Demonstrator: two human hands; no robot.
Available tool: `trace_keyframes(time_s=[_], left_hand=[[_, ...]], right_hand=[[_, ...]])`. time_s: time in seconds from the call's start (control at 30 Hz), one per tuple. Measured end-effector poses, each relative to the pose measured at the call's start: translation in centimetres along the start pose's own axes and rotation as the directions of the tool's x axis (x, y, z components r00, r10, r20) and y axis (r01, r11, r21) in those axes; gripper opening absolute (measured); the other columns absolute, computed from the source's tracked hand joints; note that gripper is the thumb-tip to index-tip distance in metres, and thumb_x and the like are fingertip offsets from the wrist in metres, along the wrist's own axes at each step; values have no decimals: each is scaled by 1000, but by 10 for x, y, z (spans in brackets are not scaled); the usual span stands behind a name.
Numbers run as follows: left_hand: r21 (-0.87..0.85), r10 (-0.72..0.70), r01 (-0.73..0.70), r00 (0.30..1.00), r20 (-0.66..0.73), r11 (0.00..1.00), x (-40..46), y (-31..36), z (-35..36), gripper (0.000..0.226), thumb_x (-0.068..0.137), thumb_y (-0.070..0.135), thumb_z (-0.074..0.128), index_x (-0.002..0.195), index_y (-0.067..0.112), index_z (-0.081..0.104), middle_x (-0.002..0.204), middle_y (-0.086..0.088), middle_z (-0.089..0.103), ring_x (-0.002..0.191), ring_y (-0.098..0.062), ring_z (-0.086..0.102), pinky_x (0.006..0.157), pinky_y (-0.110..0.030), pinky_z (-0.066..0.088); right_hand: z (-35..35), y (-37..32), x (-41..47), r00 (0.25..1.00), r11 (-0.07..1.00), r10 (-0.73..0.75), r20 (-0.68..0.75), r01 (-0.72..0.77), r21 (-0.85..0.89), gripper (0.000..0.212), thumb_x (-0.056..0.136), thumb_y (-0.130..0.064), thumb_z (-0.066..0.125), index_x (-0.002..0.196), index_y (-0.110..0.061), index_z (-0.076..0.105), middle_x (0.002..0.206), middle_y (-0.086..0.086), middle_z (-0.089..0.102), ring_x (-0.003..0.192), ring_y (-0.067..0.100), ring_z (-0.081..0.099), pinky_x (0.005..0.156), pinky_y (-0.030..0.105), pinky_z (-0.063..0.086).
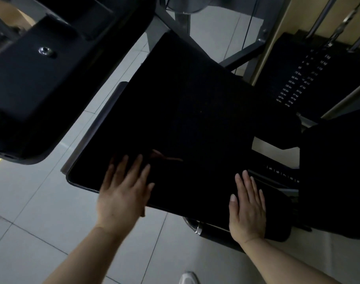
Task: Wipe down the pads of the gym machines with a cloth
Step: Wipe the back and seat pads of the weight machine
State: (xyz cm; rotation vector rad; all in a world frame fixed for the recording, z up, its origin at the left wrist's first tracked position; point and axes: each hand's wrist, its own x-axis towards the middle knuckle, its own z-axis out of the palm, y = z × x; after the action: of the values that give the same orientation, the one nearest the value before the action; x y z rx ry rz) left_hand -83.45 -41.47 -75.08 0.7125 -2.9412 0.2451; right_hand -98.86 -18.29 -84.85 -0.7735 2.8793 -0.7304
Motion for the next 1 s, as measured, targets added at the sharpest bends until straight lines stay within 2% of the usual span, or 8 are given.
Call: trace_keyframes(time_s=[0.2, 0.27, 0.4, 0.57, 0.67, 0.8, 0.9, 1.0], left_hand=[[-44, -434, 435, 901, 20, 900, 10, 16, -6, 42, 97, 32, 42, 125, 7, 61, 141, -17, 47, 130, -46, 29, 112, -52, 11], [-30, -405, 406, 914, 34, 913, 6, 34, -3, 50, 91, 33, 36, 126, 7, 60, 139, -15, 51, 127, -45, 32, 109, -52, 14], [-21, -101, 103, 992, 81, 995, -11, 72, 7, 52, 88, 27, 35, 129, 6, 58, 143, -13, 47, 129, -40, 35, 109, -52, 18], [-62, 153, -148, 984, 92, 987, -13, 53, 9, 47, 94, 31, 34, 128, 12, 60, 141, -7, 51, 130, -33, 44, 109, -46, 26], [-81, 71, -67, 996, 48, 994, -13, 18, 2, 46, 97, 34, 34, 126, 10, 61, 139, -9, 52, 128, -36, 47, 109, -48, 29], [-12, -29, 30, 997, 78, 999, 0, -19, -5, 51, 83, 34, 58, 126, 5, 60, 140, -18, 49, 130, -43, 39, 114, -51, 20], [-15, -156, 159, 981, 118, 987, 17, -22, -13, 56, 94, 40, 34, 131, 4, 55, 142, -20, 45, 130, -48, 38, 111, -56, 25], [-11, -296, 308, 924, 241, 951, 42, -26, -24, 64, 99, 50, 15, 146, 13, 35, 155, -14, 26, 141, -42, 20, 116, -51, 13]], right_hand=[[0, -1, 0, 1000, 1000, 5, 1, -5, -6, 58, 97, -43, 10, 149, -22, 23, 159, -4, 18, 146, 13, 13, 119, 43, 13], [0, -1, 0, 1000, 1000, -1, 3, 1, -27, 59, 98, -46, 7, 149, -22, 23, 159, -3, 17, 146, 13, 13, 119, 44, 14], [0, -1, 0, 1000, 998, 3, 3, -2, -59, 64, 98, -50, 1, 149, -20, 24, 159, -2, 18, 146, 14, 13, 119, 44, 14], [0, -1, 1, 1000, 998, -2, 10, 2, -62, 58, 97, -44, 9, 149, -21, 21, 159, -3, 17, 146, 11, 12, 119, 41, 11], [0, 0, 1, 1000, 999, -8, 8, 8, -43, 57, 97, -42, 10, 149, -20, 22, 159, -3, 18, 146, 11, 12, 119, 42, 12], [0, -1, 0, 1000, 999, -6, 5, 7, -33, 59, 98, -45, 7, 149, -19, 23, 158, -2, 20, 146, 12, 13, 119, 42, 12], [0, -3, -1, 1000, 999, 9, 15, -9, -36, 60, 98, -47, 3, 149, -21, 20, 159, -4, 17, 147, 11, 11, 119, 42, 11], [0, -3, -1, 1000, 999, 5, 19, -4, -38, 59, 98, -46, 5, 150, -21, 20, 159, -4, 17, 147, 11, 11, 119, 41, 11]])
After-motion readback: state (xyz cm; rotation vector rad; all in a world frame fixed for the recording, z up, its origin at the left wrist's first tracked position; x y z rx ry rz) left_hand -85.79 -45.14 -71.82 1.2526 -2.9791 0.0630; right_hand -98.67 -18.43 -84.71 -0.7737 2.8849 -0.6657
